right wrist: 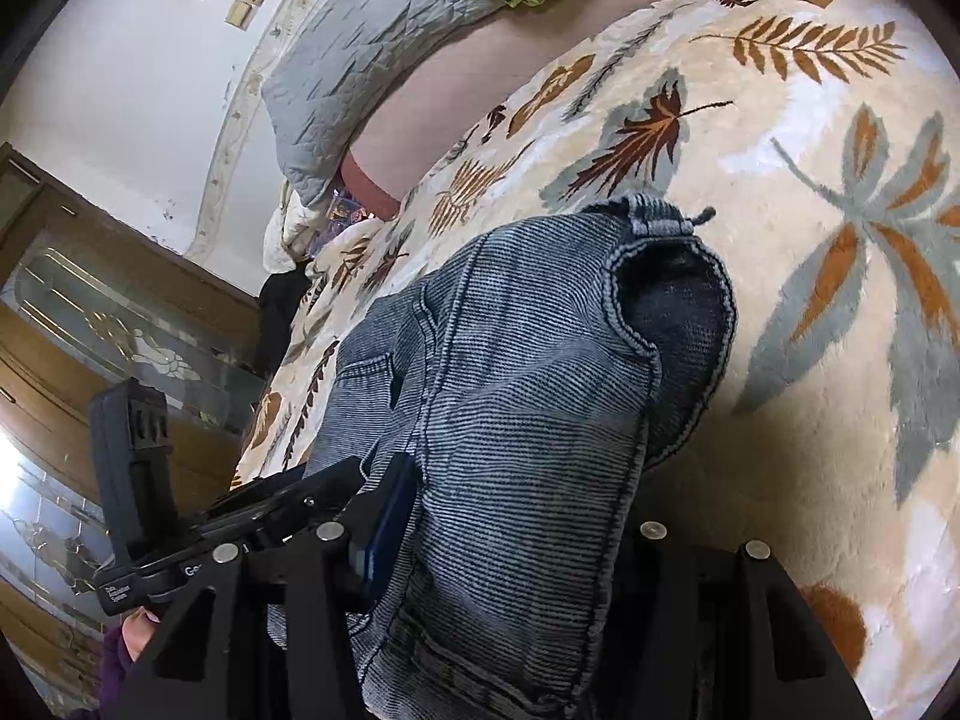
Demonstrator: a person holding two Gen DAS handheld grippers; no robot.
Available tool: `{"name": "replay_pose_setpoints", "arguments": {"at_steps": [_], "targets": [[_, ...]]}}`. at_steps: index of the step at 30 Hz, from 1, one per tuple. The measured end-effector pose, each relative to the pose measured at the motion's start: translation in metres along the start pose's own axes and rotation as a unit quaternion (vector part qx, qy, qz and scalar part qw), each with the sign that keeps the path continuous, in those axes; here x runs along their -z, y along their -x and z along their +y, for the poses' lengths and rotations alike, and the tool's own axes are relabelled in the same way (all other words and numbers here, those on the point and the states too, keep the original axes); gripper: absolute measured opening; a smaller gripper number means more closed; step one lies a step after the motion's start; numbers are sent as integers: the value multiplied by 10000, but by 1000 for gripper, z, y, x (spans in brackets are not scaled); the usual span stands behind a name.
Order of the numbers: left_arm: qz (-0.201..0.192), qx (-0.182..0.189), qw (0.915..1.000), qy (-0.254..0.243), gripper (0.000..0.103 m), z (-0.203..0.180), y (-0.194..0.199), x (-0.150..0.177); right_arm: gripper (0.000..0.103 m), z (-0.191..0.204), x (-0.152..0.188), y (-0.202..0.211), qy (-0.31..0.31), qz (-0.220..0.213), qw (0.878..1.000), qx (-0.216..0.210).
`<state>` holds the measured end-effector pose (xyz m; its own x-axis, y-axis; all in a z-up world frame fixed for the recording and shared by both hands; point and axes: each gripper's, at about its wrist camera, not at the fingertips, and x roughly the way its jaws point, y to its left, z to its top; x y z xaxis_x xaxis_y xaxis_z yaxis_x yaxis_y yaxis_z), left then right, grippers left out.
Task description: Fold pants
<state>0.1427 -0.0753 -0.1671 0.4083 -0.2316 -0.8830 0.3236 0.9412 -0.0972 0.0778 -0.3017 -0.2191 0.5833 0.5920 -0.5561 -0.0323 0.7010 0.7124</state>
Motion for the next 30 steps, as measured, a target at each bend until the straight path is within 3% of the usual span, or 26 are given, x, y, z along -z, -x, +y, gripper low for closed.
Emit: {"name": "replay_pose_setpoints", "arguments": {"at_steps": [30], "targets": [[-125, -93, 9998, -93, 55, -4, 1, 2, 54, -1, 1, -2, 24, -6, 10000, 38]]}}
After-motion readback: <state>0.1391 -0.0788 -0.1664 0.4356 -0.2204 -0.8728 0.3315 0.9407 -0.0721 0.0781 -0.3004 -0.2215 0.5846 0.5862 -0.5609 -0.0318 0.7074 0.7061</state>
